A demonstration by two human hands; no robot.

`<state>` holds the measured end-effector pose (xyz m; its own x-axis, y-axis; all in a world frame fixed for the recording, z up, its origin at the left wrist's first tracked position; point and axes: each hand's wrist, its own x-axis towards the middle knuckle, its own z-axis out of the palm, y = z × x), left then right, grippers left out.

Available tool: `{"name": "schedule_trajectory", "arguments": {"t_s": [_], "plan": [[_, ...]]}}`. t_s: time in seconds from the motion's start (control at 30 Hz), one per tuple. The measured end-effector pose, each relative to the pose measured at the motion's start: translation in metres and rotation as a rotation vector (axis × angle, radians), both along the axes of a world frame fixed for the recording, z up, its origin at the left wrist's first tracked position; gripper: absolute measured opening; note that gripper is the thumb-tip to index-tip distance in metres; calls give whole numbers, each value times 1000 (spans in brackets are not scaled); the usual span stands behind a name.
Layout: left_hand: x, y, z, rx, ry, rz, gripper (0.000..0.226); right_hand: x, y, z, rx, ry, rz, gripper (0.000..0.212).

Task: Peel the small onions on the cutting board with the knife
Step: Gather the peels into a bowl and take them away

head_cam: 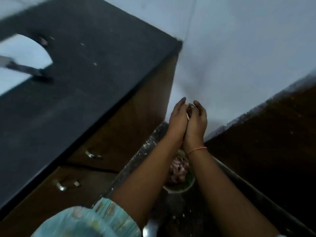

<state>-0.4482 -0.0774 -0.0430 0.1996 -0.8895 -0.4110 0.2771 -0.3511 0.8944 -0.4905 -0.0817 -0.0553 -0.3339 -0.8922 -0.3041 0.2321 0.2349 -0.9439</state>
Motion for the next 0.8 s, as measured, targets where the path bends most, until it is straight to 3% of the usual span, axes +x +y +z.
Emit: {"name": "schedule_trajectory", "arguments": {"t_s": [0.1,0.2,0.27,0.37,0.5,0.63,0.8], "plan": [[66,-24,63,-164,-28,187,35,57,-35,49,-213,224,243,29],[147,-44,97,-274,-111,398,31,122,-70,60,-371,743,581,53],[208,-57,105,-267,-199,522,32,170,-87,56,-333,1101,816,76],[281,-68,101,-118,-374,534,45,224,-98,44,-358,1472,919,105],[360,-78,91,-36,-550,589,57,307,-130,44,-512,1529,1034,105],[388,-85,86,31,-457,568,64,362,-165,45,-736,1560,1274,89],[402,-81,79,54,-330,609,69,405,-191,47,-950,1403,1486,65]]}}
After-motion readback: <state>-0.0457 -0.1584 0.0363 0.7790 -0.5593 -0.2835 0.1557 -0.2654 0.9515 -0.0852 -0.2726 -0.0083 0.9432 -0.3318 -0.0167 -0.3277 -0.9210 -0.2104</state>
